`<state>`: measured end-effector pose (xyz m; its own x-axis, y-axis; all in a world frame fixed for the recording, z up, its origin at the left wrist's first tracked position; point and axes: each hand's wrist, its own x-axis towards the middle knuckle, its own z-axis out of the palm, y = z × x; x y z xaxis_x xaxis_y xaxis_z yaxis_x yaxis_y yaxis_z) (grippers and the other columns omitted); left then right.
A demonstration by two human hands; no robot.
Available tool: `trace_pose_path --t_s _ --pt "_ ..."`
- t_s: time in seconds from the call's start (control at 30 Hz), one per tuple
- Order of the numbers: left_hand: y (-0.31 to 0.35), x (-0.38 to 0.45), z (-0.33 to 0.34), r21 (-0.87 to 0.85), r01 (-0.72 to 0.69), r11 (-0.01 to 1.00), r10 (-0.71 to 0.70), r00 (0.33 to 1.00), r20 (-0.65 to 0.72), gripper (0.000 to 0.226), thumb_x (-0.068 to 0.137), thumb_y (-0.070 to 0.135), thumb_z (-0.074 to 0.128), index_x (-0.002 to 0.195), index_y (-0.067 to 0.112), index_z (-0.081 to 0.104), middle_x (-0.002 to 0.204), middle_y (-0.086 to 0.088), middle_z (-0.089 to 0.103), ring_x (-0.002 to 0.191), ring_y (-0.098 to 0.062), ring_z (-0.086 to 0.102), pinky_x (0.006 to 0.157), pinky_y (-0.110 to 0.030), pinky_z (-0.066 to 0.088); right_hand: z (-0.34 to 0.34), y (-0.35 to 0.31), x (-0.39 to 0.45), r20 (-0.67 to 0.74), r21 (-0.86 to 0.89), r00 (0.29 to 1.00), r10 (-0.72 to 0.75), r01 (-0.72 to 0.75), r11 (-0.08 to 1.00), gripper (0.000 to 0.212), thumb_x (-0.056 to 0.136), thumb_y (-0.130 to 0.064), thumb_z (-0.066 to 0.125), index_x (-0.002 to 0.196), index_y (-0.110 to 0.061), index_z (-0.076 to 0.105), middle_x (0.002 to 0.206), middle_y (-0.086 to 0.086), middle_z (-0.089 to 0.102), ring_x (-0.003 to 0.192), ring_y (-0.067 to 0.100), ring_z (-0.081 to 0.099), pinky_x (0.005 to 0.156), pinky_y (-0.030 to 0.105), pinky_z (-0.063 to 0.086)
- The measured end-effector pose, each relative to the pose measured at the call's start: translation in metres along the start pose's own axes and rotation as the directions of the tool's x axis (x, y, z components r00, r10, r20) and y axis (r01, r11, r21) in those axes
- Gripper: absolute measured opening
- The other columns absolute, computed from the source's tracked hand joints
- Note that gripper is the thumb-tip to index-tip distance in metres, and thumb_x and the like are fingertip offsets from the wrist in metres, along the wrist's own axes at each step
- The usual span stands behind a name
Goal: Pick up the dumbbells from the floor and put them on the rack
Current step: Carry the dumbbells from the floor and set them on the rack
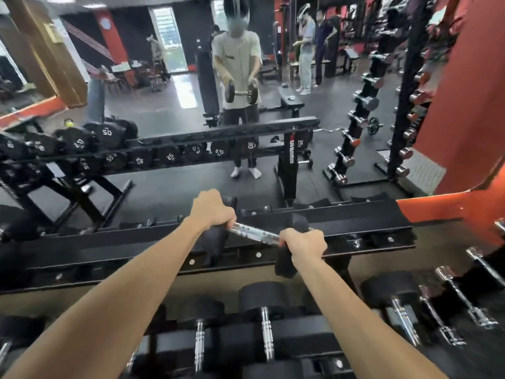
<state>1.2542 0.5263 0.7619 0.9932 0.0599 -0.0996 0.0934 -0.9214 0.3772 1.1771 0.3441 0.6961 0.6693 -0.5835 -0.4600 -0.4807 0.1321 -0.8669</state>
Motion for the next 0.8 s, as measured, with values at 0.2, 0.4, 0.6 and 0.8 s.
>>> trace_pose_path --t_s 0.2,0.4,0.6,0.8 --pt "-0.017 0.073 -0.001 0.006 -0.081 0.997 0.08 0.99 0.12 0.048 0.044 0.021 0.087 0.081 0.007 0.06 0.088 -0.005 0.069 0.078 -0.024 0.064 0.059 -0.025 0.052 0.052 -0.009 0.005 -0.101 0.031 0.991 0.092 -0.089 0.996 0.043 0.058 -0.001 0.079 0.097 0.001 0.063 0.092 0.012 0.067 0.079 0.026 0.06 0.076 0.039 0.06" --pt "-0.042 0.114 -0.007 0.044 -0.226 0.973 0.213 0.956 0.201 0.055 0.046 0.023 0.088 0.095 0.007 0.071 0.096 -0.006 0.069 0.081 -0.025 0.063 0.059 -0.027 0.051 0.101 -0.003 -0.008 -0.224 0.112 0.961 0.16 -0.138 0.984 0.056 0.061 -0.002 0.08 0.115 0.0 0.064 0.114 0.015 0.069 0.088 0.027 0.06 0.063 0.028 0.044" --pt "-0.057 0.125 -0.011 0.058 -0.318 0.946 0.29 0.913 0.287 0.044 0.047 0.021 0.087 0.084 0.009 0.069 0.082 -0.004 0.067 0.074 -0.021 0.062 0.047 -0.023 0.041 0.131 0.016 -0.031 -0.263 0.23 0.928 0.263 -0.204 0.952 0.064 0.056 -0.003 0.078 0.118 0.001 0.063 0.106 0.013 0.066 0.073 0.023 0.06 0.056 0.03 0.053" --pt "-0.063 0.135 -0.005 0.11 -0.416 0.903 0.355 0.865 0.355 0.05 0.047 0.023 0.087 0.09 0.006 0.068 0.084 -0.002 0.066 0.077 -0.023 0.061 0.046 -0.023 0.037 0.15 0.03 -0.045 -0.296 0.316 0.882 0.368 -0.273 0.908 0.061 0.064 -0.005 0.079 0.122 0.001 0.063 0.108 0.014 0.067 0.086 0.028 0.065 0.072 0.038 0.061"
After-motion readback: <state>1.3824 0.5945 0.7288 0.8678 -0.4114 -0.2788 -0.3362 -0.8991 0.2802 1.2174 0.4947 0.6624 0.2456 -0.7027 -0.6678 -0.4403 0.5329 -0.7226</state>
